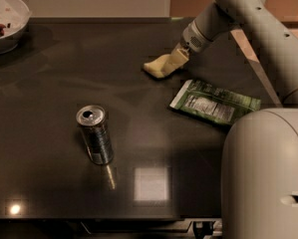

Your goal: Move sponge near redbull can

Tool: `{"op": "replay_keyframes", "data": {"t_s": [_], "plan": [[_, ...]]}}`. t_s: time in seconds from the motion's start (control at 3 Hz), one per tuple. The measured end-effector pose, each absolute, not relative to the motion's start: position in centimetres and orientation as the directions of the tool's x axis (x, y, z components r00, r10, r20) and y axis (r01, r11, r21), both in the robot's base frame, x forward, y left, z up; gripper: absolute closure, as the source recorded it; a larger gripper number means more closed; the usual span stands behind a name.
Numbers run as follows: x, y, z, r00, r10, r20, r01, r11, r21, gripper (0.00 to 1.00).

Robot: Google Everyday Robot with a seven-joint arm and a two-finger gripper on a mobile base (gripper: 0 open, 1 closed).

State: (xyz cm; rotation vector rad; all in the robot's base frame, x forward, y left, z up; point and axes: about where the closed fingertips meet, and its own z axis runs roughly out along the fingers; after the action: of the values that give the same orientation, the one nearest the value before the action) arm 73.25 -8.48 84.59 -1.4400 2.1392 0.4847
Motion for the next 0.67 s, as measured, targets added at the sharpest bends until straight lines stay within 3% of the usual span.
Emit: {"op": "replay_keyframes", "data": {"t_s": [0.33,0.67], "plan": [[72.1,-8.2,85.6,-0.282,-0.736,-0.615,-0.936,0.353,0.007,0.87],[69.6,-7.2,87.2,-0.225,-0.735,-0.640,-0.954,0.299,-0.007,1.00]]}}
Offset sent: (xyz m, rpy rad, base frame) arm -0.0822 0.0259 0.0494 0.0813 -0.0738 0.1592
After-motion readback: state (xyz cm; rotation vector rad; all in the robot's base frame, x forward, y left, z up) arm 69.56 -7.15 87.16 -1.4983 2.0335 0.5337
